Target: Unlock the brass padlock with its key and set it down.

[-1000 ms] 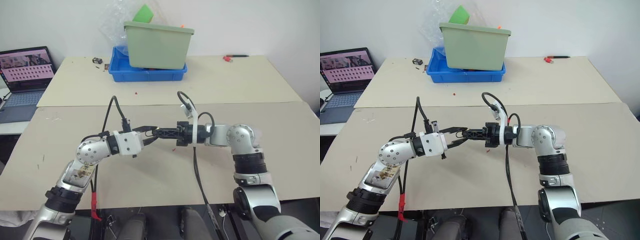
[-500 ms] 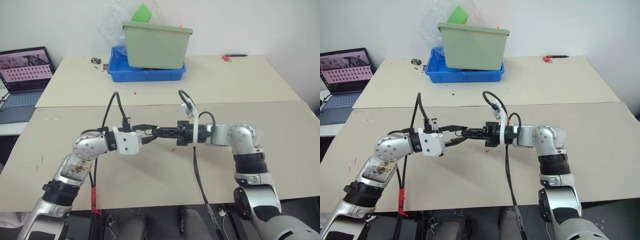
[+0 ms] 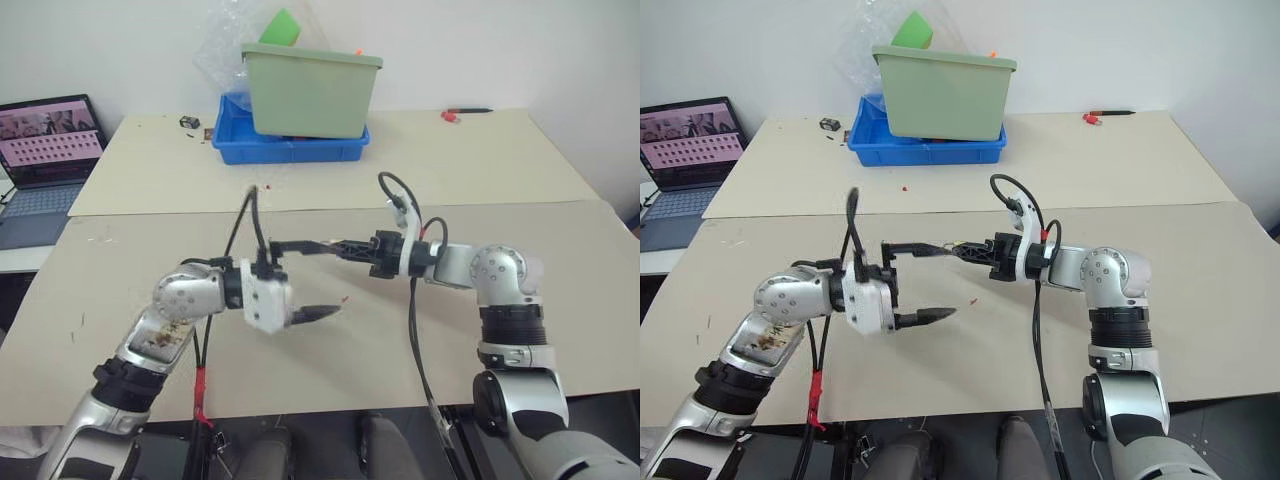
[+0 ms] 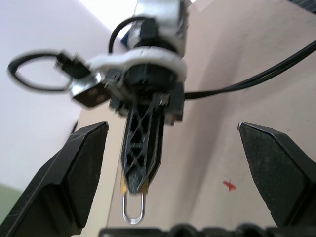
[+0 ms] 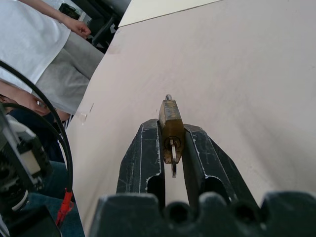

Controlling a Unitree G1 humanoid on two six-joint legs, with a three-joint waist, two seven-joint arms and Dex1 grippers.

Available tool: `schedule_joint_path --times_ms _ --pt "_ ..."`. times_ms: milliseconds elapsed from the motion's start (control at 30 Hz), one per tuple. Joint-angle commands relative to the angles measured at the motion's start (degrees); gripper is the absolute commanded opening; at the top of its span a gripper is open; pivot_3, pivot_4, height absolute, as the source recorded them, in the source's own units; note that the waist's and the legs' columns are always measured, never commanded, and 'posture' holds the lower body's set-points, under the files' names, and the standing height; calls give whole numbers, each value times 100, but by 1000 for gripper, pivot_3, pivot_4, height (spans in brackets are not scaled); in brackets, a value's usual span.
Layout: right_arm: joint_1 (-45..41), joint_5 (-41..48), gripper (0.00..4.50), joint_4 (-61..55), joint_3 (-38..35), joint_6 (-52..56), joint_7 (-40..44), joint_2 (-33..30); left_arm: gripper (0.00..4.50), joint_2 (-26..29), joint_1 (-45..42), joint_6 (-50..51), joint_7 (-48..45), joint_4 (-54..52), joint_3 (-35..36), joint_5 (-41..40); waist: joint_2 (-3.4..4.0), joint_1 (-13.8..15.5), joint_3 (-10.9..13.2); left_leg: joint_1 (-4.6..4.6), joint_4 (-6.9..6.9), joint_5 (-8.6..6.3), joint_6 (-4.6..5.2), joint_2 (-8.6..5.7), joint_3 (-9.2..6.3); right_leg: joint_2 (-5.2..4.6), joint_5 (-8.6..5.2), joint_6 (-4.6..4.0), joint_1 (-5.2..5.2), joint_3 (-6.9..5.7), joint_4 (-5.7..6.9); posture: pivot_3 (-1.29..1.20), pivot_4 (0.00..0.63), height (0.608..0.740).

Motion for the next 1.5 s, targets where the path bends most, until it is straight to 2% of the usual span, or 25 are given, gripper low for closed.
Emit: schedule_joint_path --times_ms 33,67,133,300,367,500,733,833,1167,1500 --pt "-41 144 149 -194 -150 13 131 -62 3974 312 165 2140 -240 -685 294 -1528 0 -38 0 0 0 -1 1 0 -1 0 0 1 0 0 0 0 150 740" --pt "-29 166 149 -211 -147 40 160 -73 3773 379 192 2585 -292 -813 354 -1868 1 -65 0 0 0 -1 2 0 -1 0 -1 1 0 0 0 0 150 740" --pt "-7 182 149 -243 -121 73 227 -109 2973 546 100 3712 -261 -946 456 -2561 1 -73 2 0 0 -2 3 -1 -3 0 -1 2 0 0 1 0 150 740" --pt "17 180 148 -315 -58 110 332 -146 941 850 -16 5612 -261 -1155 685 -3826 1 -95 2 2 0 -1 2 0 -4 3 -2 3 2 -1 1 0 150 740" --pt "44 213 148 -402 -35 137 415 -167 192 775 -110 6221 25 -1118 846 -4282 2 -98 2 2 0 -1 2 0 -4 4 -2 3 1 0 1 0 150 740" --pt "153 282 148 -599 -26 199 537 -201 192 462 -395 6901 611 -710 1225 -4812 1 -87 2 2 1 0 -1 0 -5 3 -2 2 2 -1 0 0 150 740" --pt "435 791 148 -1167 -108 409 833 -275 192 39 -787 7472 1248 -217 1485 -4949 1 -95 2 3 0 9 -16 -3 -4 2 -1 1 4 3 -1 0 150 740" --pt "453 959 148 -1317 -141 493 840 -272 192 15 -754 7392 1244 -221 1384 -4707 1 -93 2 3 -1 10 -18 -1 -6 2 -1 0 2 2 -1 0 150 740" --pt "474 1168 148 -1490 -116 552 752 -297 192 -172 -823 7501 1372 -194 1439 -4682 1 -70 2 3 -2 12 -22 -3 -6 0 -1 -1 3 3 -2 0 150 740" --pt "326 1574 148 -1518 -390 716 641 -275 192 -169 -759 7489 1300 -270 1393 -4530 1 -63 2 3 -2 11 -19 -3 -7 0 -1 -1 3 3 -2 0 150 740"
